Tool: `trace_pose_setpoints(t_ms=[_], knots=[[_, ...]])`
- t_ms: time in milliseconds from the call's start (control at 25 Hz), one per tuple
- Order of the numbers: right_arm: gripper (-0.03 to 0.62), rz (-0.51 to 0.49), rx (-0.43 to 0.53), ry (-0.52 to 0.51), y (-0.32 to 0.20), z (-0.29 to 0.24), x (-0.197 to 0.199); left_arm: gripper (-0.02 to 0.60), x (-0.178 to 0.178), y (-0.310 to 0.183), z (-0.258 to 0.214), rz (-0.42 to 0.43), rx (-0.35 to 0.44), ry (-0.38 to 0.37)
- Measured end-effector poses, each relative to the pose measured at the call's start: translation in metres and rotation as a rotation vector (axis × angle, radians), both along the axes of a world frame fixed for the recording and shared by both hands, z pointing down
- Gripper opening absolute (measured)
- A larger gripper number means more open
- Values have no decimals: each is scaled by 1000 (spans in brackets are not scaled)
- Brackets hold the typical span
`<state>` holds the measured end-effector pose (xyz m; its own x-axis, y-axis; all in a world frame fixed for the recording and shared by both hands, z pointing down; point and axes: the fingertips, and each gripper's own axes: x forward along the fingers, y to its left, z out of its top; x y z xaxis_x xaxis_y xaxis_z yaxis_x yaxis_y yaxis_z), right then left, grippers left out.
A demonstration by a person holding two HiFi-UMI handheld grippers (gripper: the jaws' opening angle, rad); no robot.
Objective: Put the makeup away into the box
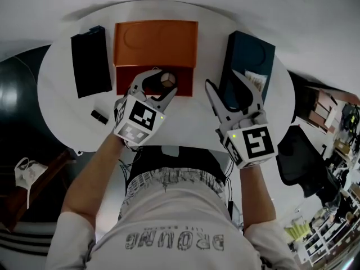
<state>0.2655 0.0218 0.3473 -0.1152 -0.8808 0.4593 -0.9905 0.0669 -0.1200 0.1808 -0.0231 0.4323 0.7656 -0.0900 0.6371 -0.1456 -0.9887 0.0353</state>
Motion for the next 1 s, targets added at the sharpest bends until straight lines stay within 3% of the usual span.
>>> trace_pose_setpoints(t_ms=[480, 1000], knots=[[224, 48, -17, -26, 10, 9, 17, 233, 22, 17, 32, 73, -69, -119], [224, 80, -34, -54, 20, 20, 25, 233, 33, 18, 53, 26, -176, -210]])
